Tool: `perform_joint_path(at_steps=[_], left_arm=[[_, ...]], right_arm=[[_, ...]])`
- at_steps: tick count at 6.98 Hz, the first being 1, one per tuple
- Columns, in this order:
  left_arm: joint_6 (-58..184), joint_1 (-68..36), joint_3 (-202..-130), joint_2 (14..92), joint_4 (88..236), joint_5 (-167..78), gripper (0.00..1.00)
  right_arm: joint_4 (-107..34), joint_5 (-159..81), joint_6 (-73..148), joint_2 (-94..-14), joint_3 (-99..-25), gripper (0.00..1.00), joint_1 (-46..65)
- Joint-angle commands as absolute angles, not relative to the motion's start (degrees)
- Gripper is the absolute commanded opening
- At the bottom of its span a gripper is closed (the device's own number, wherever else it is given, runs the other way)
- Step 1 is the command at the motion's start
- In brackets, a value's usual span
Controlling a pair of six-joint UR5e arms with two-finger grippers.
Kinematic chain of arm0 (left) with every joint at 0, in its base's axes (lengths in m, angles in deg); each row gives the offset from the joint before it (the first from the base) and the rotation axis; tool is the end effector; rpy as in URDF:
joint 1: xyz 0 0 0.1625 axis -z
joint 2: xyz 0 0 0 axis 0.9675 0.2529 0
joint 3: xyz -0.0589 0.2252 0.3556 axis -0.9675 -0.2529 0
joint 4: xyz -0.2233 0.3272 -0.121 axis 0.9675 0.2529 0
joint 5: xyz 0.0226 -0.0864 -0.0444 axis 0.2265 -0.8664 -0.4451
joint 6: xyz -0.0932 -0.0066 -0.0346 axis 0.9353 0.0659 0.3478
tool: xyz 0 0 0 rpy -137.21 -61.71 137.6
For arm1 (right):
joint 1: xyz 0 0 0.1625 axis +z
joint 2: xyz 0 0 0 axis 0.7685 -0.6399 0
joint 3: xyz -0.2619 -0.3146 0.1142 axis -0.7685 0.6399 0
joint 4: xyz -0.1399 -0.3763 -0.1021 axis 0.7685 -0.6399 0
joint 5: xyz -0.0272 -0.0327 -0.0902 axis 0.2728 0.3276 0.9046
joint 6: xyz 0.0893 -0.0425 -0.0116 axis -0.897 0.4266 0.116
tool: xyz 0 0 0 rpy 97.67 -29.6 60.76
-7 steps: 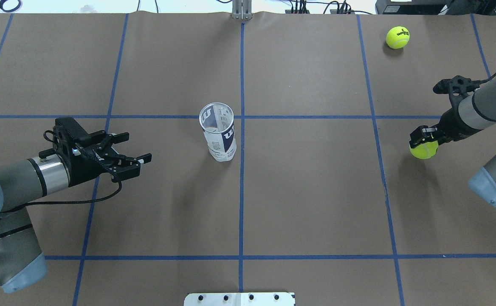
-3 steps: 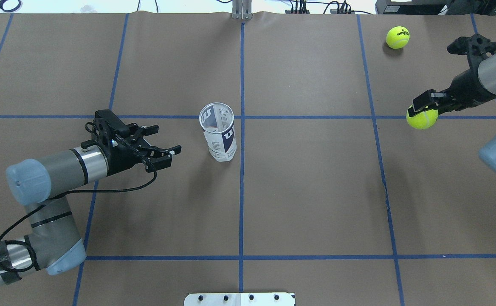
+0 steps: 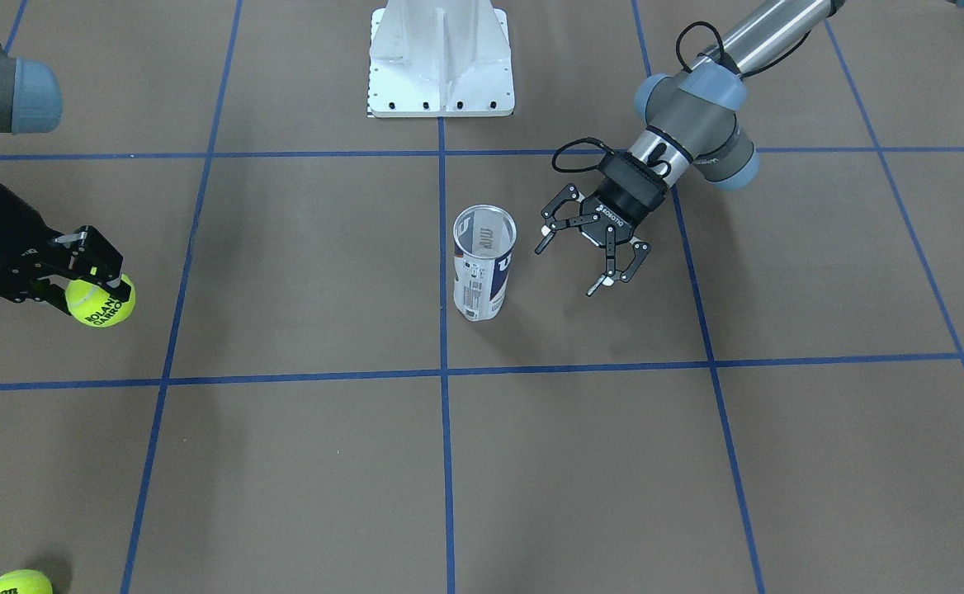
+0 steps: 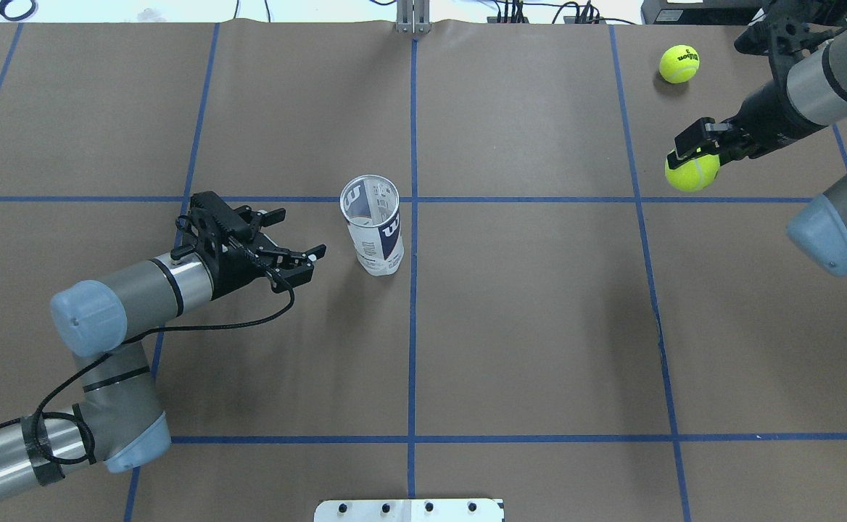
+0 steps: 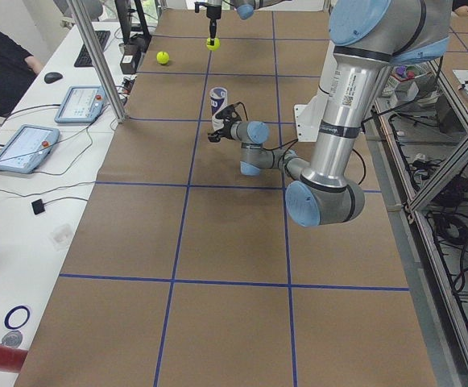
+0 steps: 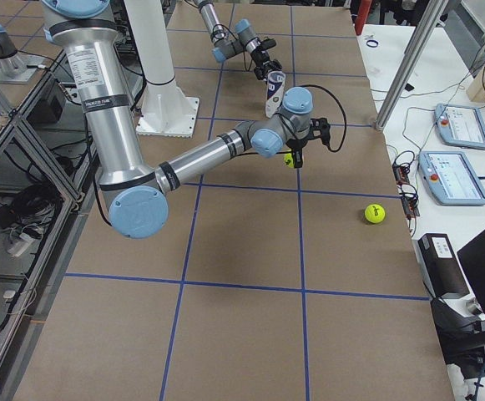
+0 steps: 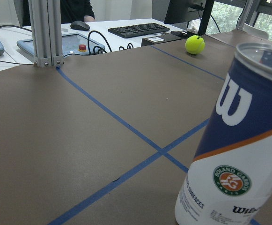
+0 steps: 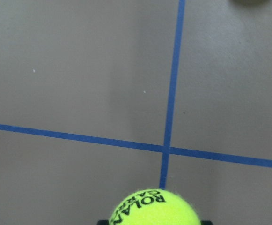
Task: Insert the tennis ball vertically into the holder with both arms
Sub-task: 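Lift the ball with the right gripper while the left gripper grasps the upright can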
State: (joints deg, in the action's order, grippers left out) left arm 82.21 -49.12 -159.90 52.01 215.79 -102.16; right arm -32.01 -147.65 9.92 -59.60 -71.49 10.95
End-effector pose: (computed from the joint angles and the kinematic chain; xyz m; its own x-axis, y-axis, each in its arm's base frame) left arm 0.4784 -0.4049 0.3638 0.4630 0.6823 -0.5657 0.3875 0.4182 0.8215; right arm -0.2217 -0.5415 0.3781 0.5447 -0.1159 0.8306 -0.0521 0.9838 0.1715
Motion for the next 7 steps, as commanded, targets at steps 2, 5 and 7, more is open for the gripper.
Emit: perform_joint_path(at_steps=[2, 5, 7], left_arm=[[81.6, -54.4, -159.7, 53.6, 215.8, -95.8, 0.98], [81.6, -55.0, -155.5, 59.3, 215.7, -94.2, 0.98], [81.6, -54.9, -153.8, 61.0, 215.7, -93.1, 0.98]], right_arm=[[-32.9, -147.3, 5.0, -55.5, -71.2, 0.0, 9.1], [-32.9, -147.0, 2.4, -53.9, -71.3, 0.0, 7.5], [-32.8, -147.0, 2.4, -53.9, -71.4, 0.0, 7.4]])
